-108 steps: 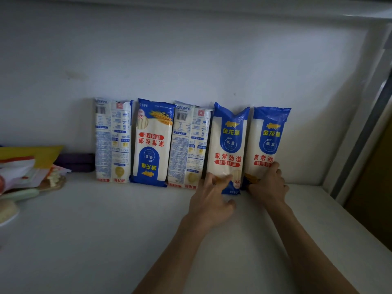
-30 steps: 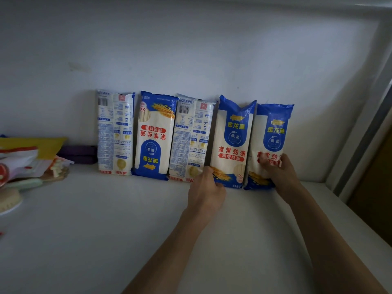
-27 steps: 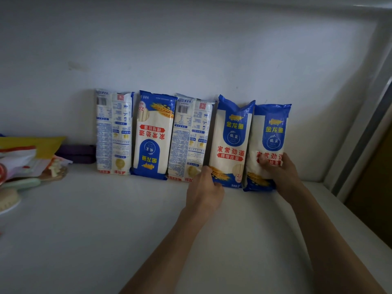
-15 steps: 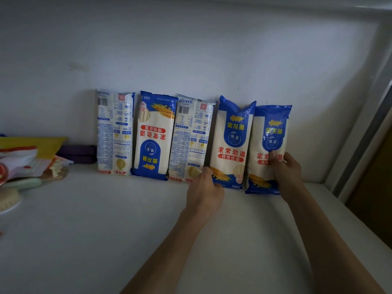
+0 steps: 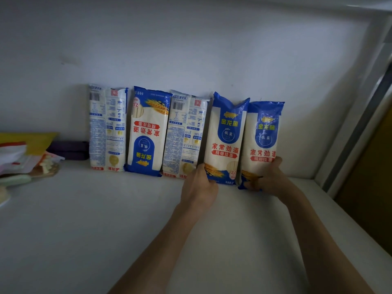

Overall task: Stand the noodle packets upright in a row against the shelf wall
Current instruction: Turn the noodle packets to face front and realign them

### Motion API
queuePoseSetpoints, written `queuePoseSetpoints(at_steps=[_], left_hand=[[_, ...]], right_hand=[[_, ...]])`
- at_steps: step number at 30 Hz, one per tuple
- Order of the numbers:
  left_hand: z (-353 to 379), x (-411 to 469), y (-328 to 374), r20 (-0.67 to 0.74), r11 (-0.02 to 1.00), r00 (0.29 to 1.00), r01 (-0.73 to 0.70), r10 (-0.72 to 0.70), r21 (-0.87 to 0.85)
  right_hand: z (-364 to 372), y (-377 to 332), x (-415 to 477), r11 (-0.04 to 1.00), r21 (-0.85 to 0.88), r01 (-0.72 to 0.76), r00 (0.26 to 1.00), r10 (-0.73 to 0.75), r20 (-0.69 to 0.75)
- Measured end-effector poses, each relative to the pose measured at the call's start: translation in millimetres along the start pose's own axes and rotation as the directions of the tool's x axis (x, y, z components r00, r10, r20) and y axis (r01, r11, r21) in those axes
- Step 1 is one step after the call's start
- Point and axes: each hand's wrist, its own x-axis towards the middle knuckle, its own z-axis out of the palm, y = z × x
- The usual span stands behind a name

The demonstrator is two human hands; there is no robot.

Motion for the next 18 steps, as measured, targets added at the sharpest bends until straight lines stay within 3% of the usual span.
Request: queuePoseSetpoints(at_steps=[8, 12, 15, 17, 18], left_hand=[[1, -1, 0, 0.025, 0.999, 1.0, 0.006, -0.005, -0.046], [1, 1, -1, 0.042, 0.997, 0.999, 0.02, -0.017, -0.075], [-1, 1, 0, 0.05, 0.996, 0.999, 0.026, -0.022, -0.084], [-1, 1, 0, 0.056, 0.996, 0.998, 0.027, -0.022, -0.081], [-1, 1, 1, 0.061, 0.997, 0.998, 0.028, -0.024, -0.074]], right_hand=[[11, 11, 1, 0.995, 0.032, 0.093, 0.992, -0.089, -0.087], [9, 8, 5, 1.0, -0.001, 0.018, 0.984, -0.017, -0.178], [13, -6, -2, 0.975, -0.212, 0.069, 0.876, -0.161, -0.454], [20, -17, -5, 0.932, -0.32, 0.171, 0.783, -0.326, -0.529], [26, -22, -6, 0.918, -0.339, 0.204, 0.773, -0.363, -0.52]])
